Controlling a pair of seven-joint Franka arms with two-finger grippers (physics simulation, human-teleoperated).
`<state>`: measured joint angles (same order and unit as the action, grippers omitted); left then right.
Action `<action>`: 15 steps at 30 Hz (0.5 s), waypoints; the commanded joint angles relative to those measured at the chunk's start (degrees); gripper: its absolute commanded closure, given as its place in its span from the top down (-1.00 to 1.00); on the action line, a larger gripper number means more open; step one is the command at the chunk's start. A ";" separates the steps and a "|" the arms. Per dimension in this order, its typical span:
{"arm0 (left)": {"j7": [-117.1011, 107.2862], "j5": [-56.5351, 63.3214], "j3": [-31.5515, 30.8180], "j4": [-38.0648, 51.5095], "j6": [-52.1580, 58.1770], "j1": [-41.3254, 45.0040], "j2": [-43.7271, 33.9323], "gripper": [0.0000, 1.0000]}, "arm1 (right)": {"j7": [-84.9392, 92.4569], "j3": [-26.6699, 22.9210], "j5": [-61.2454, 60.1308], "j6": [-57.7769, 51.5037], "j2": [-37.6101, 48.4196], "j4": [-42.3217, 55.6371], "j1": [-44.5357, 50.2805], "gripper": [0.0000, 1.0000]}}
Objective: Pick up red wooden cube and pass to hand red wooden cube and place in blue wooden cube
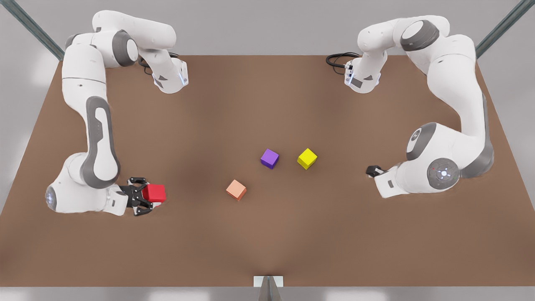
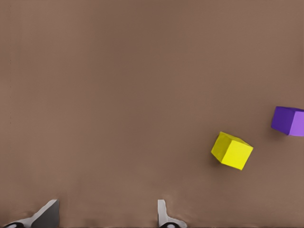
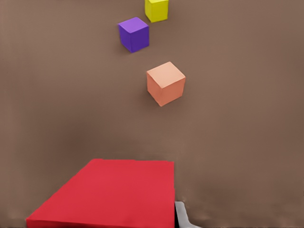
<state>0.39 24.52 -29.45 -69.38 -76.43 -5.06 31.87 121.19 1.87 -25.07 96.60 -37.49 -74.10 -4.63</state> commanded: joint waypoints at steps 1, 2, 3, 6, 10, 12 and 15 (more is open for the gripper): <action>-8.40 -18.45 34.88 -16.14 -3.38 22.79 -17.19 1.00 | -5.88 -2.83 13.20 -5.10 3.48 -0.17 0.06 0.02; -6.19 -17.75 32.01 -13.16 0.49 22.20 -16.75 1.00 | -5.87 -3.98 14.79 -5.10 5.76 -1.57 0.06 0.02; -6.02 -17.75 24.88 -10.34 1.02 15.52 -16.84 1.00 | -9.12 -5.56 16.19 -5.10 8.40 -4.73 0.14 0.03; -6.28 -22.06 24.70 -9.55 1.11 14.81 -15.61 1.00 | -13.08 -7.58 21.37 -2.57 13.41 -12.72 0.14 0.03; -6.28 -22.23 24.62 -9.46 -0.91 14.99 -13.41 1.00 | -14.49 -11.71 23.93 6.85 15.78 -21.35 0.06 0.03; -6.10 -22.32 24.70 -9.55 -1.18 14.72 -13.23 1.00 | -14.58 -12.33 24.63 10.19 15.43 -21.88 0.06 0.03; -6.02 -22.23 24.70 -9.46 -1.18 14.72 -12.44 1.00 | -14.49 -13.21 25.25 15.02 14.29 -22.05 -0.38 0.03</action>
<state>-3.11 2.68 -4.74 -78.88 -76.98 9.70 19.40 113.65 -11.12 -0.85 104.42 -23.03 -96.08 -4.99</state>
